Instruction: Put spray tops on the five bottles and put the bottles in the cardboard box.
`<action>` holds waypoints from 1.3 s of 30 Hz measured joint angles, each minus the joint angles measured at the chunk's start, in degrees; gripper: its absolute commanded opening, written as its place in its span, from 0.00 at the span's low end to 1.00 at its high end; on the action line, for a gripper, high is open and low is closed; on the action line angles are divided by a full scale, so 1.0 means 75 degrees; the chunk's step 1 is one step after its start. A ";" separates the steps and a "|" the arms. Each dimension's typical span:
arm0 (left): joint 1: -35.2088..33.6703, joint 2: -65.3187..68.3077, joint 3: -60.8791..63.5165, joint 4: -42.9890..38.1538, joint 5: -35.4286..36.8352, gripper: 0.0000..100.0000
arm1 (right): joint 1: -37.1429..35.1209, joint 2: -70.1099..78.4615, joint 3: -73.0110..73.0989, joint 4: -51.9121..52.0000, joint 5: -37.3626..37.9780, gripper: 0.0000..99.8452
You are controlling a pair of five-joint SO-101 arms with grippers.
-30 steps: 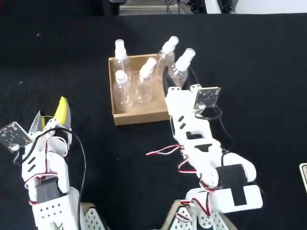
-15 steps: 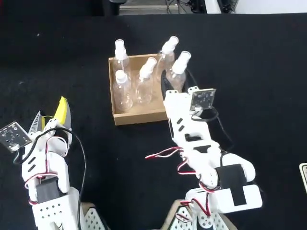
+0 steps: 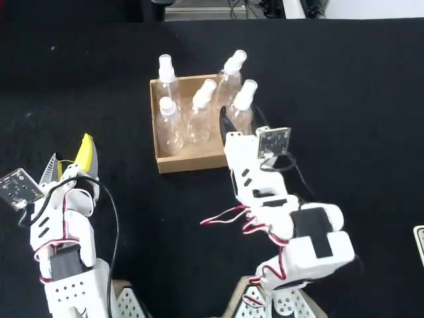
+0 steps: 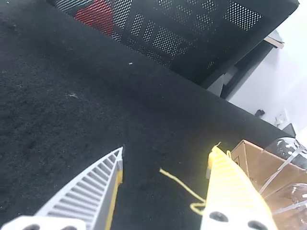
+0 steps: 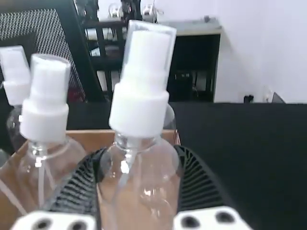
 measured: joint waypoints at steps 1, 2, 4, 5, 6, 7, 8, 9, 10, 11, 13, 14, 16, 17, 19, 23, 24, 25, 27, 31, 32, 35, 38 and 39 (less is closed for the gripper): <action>0.0000 0.0000 0.0000 0.0000 0.0000 0.27 | 0.0000 0.0117 0.0000 -0.0117 0.0012 0.01; 0.0000 0.0000 0.0000 0.0000 0.0000 0.27 | 0.0000 0.0234 0.0000 -0.0199 0.0012 0.01; 0.0000 0.0000 0.0000 0.0000 0.0000 0.27 | 0.0000 0.0434 0.0000 -0.0305 0.0012 0.01; 0.0000 0.0000 0.0000 0.0000 0.0000 0.27 | 0.0000 0.0527 0.0000 -0.0387 0.0012 0.01; 0.0000 0.0000 0.0000 0.0000 0.0000 0.27 | 0.0000 0.0621 0.0000 -0.0469 0.0012 0.01; 0.0000 0.0000 0.0000 0.0000 0.0000 0.27 | 0.0000 0.0715 0.0000 -0.0563 0.0012 0.01; 0.0000 0.0000 0.0000 0.0000 0.0000 0.27 | 0.0000 0.0797 0.0000 -0.0656 0.0012 0.01; 0.0000 0.0000 0.0000 0.0000 0.0000 0.27 | 0.0000 0.0879 0.0000 -0.0762 0.0012 0.01; 0.0000 0.0000 0.0000 0.0000 0.0000 0.27 | 0.0000 0.0973 0.0000 -0.0867 0.0012 0.01; 0.0000 0.0000 0.0000 0.0000 0.0000 0.27 | 0.0000 0.1043 0.0000 -0.0961 0.0012 0.01; 0.0000 0.0000 0.0000 0.0000 0.0000 0.27 | 0.0000 0.1149 0.0000 -0.1160 0.0012 0.01; 0.0000 0.0000 0.0000 0.0000 0.0000 0.27 | 0.0000 0.1207 0.0000 -0.1254 0.0012 0.01; 0.0000 0.0000 0.0000 0.0000 0.0000 0.27 | 0.0000 0.1254 0.0000 -0.1325 0.0012 0.01; 0.0000 0.0000 0.0000 0.0000 0.0000 0.27 | 0.0000 0.1254 0.0000 -0.1348 0.0012 0.01; 0.0000 0.0000 0.0000 0.0000 0.0000 0.27 | 0.0000 0.1254 0.0000 -0.1371 0.0059 0.01; 0.0000 0.0000 0.0000 0.0000 0.0000 0.27 | -0.0047 0.1254 0.0000 -0.1371 0.0434 0.01; 0.0000 0.0000 0.0000 0.0000 0.0000 0.27 | -0.0047 0.1254 0.0000 -0.1371 0.0504 0.01; 0.0000 0.0000 0.0000 0.0000 0.0000 0.27 | -0.0047 0.1254 0.0000 -0.1371 0.0527 0.01; 0.0000 0.0000 0.0000 0.0000 0.0000 0.27 | -0.0070 0.1254 0.0000 -0.1371 0.0563 0.01; 0.0000 0.0000 0.0000 0.0000 0.0000 0.27 | -0.0234 0.1254 0.0000 -0.1371 0.0574 0.01; 0.0000 0.0000 0.0000 0.0000 0.0000 0.27 | -0.0293 0.1254 0.0000 -0.1371 0.0574 0.01; 0.0000 0.0000 0.0000 0.0000 0.0000 0.27 | -0.0363 0.1254 0.0000 -0.1371 0.0574 0.01; 0.0000 0.0000 0.0000 0.0000 0.0000 0.27 | -0.0363 0.1254 0.0000 -0.1371 0.0574 0.01; 0.0000 0.0000 0.0000 0.0000 0.0000 0.27 | -0.0363 0.1254 0.0000 -0.1371 0.0574 0.01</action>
